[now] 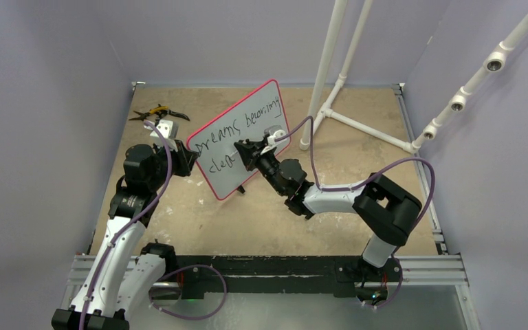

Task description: Write a sentence on the whiteboard

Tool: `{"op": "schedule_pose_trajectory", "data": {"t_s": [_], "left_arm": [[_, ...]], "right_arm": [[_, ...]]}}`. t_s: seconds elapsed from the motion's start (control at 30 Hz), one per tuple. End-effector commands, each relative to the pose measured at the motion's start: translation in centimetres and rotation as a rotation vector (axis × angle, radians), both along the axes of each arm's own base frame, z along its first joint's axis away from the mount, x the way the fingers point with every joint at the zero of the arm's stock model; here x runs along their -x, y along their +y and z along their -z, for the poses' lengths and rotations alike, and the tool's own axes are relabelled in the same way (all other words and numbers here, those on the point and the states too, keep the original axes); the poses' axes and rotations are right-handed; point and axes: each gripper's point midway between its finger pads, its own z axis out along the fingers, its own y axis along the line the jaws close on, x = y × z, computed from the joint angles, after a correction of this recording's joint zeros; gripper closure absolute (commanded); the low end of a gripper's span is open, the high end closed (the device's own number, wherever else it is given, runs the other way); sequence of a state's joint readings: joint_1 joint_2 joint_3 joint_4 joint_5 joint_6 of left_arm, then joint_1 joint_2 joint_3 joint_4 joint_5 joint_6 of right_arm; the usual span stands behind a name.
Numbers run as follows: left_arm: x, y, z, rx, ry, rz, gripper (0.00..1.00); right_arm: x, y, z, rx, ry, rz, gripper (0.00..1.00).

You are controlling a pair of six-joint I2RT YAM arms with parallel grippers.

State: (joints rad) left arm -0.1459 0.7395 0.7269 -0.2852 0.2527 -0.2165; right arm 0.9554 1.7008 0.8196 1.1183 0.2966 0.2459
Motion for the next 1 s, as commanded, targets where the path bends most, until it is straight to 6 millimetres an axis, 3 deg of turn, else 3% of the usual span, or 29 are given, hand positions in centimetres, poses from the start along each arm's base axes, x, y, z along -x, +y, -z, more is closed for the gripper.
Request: {"op": "schedule_pose_trajectory", "data": {"t_s": [0.0,0.23,0.47,0.97], "left_arm": [[0.0,-0.4,-0.3,-0.007,-0.022,0.030,0.86],[0.0,-0.4,-0.2,-0.007,-0.021,0.030,0.86],[0.0,-0.4,-0.2,-0.007,-0.020,0.031,0.86],[0.0,-0.4,-0.2,-0.006,-0.020,0.031,0.86]], "right_arm": [[0.6,-0.8,-1.4,-0.030,-0.026,-0.004,1.00],[1.1,-1.6,-2.5,-0.053,-0.040,-0.001,1.00],[0.2,-1.3,-3.4,-0.073,-0.060,0.024,1.00],[-1.4,-1.2,-3.3,-0.088,-0.065,0.073,1.00]]}}
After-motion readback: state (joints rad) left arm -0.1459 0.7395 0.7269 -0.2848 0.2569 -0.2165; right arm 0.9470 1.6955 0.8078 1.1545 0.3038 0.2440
